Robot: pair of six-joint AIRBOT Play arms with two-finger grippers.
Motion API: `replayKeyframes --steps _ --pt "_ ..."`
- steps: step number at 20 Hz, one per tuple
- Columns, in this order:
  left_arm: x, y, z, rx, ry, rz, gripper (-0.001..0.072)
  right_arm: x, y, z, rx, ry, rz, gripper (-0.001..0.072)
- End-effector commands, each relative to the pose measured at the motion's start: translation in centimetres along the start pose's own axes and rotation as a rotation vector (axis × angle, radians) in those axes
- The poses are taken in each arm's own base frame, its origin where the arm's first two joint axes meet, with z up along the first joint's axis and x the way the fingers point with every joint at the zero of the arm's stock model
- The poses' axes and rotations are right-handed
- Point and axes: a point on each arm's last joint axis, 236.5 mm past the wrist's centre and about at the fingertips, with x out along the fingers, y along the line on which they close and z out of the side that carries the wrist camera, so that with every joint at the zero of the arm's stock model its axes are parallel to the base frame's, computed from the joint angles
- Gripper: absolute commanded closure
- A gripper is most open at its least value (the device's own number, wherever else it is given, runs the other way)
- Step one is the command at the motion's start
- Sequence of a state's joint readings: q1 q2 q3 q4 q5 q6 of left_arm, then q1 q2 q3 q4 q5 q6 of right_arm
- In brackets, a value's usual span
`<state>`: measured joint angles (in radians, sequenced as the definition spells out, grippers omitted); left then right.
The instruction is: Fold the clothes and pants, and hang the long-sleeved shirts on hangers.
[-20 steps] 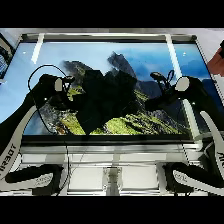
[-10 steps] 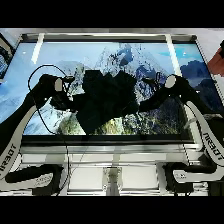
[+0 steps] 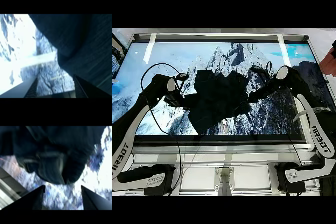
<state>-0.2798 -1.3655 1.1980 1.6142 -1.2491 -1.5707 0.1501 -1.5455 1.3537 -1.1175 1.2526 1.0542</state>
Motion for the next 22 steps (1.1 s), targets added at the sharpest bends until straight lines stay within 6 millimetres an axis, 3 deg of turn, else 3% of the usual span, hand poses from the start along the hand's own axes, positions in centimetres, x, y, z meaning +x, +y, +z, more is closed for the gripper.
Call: replayKeyframes --steps 1,4,10,13,14,15,16,22 --pt "-0.4 -1.9 1.7 0.028 -0.067 -0.08 0.0212 1.5 0.4 1.3 -0.02 -0.031 0.058 0.0188" --pt "-0.9 -4.5 2.5 0.064 -0.106 -0.19 0.0211 3.9 1.3 -0.4 -0.018 0.05 0.157 0.0187" --pt "-1.6 -6.7 4.3 0.024 -0.183 -0.288 0.0211 5.7 2.0 -1.5 -0.039 0.096 0.228 0.0211" --pt "-2.2 -7.9 6.4 -0.025 -0.262 -0.349 0.0211 6.4 3.3 -2.2 -0.078 0.136 0.259 0.037" --pt "-2.4 -8.4 7.4 -0.05 -0.297 -0.376 0.0211 6.7 3.7 -2.3 -0.091 0.141 0.254 0.0474" --pt "-2.5 -8.7 8.4 -0.075 -0.331 -0.397 0.0211 6.9 3.7 -2.4 -0.107 0.15 0.242 0.0646" --pt "-2.7 -9.0 9.4 -0.104 -0.365 -0.42 0.0207 6.9 3.5 -2.7 -0.112 0.165 0.231 0.0685" --pt "-2.7 -8.8 16.6 -0.156 -0.519 -0.445 0.0122 6.0 2.3 -4.6 -0.036 0.236 0.227 0.0685"
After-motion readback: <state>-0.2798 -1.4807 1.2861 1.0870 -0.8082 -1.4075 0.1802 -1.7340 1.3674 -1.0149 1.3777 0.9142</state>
